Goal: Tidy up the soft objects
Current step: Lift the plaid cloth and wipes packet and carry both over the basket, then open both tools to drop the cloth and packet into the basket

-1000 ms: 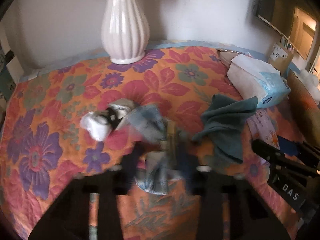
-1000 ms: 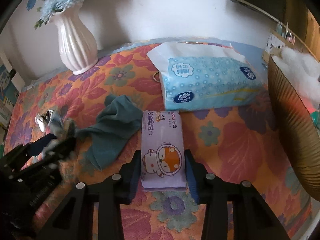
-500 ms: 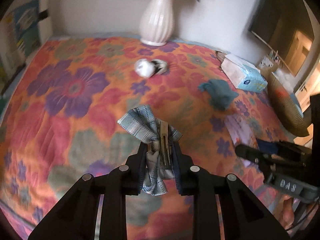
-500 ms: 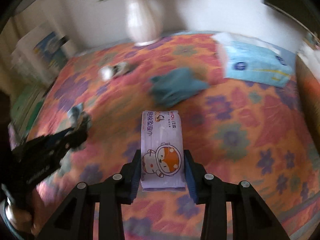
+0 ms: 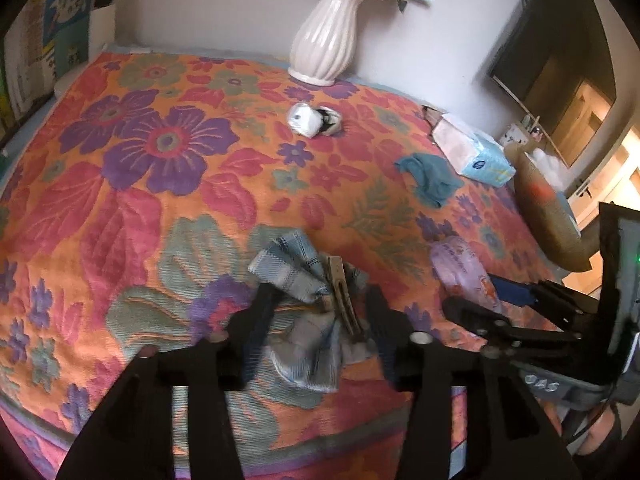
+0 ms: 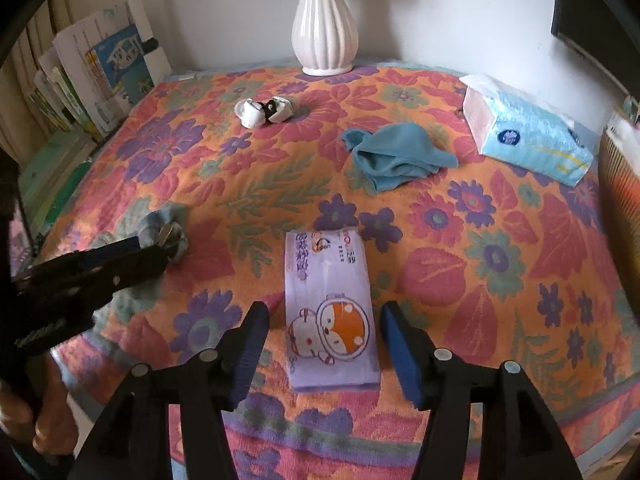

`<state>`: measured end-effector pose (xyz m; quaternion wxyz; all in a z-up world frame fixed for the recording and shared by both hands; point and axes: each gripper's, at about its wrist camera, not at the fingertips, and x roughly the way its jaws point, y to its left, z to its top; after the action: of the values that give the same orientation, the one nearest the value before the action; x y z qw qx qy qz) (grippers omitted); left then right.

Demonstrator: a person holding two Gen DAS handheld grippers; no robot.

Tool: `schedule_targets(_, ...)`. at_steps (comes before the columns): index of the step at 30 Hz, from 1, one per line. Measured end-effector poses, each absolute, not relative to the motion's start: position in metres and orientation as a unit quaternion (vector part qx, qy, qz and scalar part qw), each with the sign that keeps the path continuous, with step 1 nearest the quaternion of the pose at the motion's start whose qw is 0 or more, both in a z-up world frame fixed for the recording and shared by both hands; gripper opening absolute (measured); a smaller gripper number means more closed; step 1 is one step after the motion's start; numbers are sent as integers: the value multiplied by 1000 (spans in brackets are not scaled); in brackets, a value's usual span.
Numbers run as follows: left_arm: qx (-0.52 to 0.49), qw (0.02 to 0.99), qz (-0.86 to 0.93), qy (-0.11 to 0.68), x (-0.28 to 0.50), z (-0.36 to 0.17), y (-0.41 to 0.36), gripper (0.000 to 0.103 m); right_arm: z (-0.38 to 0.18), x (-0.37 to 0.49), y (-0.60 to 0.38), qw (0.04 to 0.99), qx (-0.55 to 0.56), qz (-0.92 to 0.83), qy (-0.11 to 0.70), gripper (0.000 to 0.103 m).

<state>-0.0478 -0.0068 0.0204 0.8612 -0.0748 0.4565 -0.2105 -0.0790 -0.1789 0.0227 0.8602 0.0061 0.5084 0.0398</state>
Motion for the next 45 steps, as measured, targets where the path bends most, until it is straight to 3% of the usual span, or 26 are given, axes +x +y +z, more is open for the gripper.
schedule_targets(1,-69,861,-213,456,-49,21,-11,62,22,-78,-177,860,0,35,509,57)
schedule_targets(3,-33,867,-203,455,-53,22,-21,62,22,-79,-175,861,-10,28,508,56)
schedule_targets(5,1,872,-193,449,-57,21,-29,61,21,-82,-173,864,-15,27,503,46)
schedule_targets(6,17,877,-182,445,-59,20,-32,53,22,-83,-172,866,-20,26,499,38)
schedule_targets(7,31,880,-168,443,-59,20,-34,34,22,-84,-170,867,-25,29,496,38)
schedule_targets(9,40,883,-161,438,-58,22,-35,18,24,-86,-171,868,-20,40,495,38)
schedule_targets(10,26,882,-172,437,-57,25,-33,17,25,-86,-176,867,-1,53,495,38)
schedule_targets(18,-9,891,-263,370,-65,84,-50,17,78,-97,-214,892,54,54,445,38)
schedule_targets(30,9,856,-422,300,-40,168,-210,17,182,-135,-361,932,93,-123,329,38)
schedule_targets(36,28,829,-473,299,-34,169,-299,17,197,-141,-469,908,153,-231,313,38)
schedule_targets(42,54,810,-498,305,-24,152,-362,17,183,-118,-519,890,179,-259,330,38)
schedule_targets(45,62,804,-504,310,-21,145,-379,24,177,-109,-531,887,192,-259,330,38)
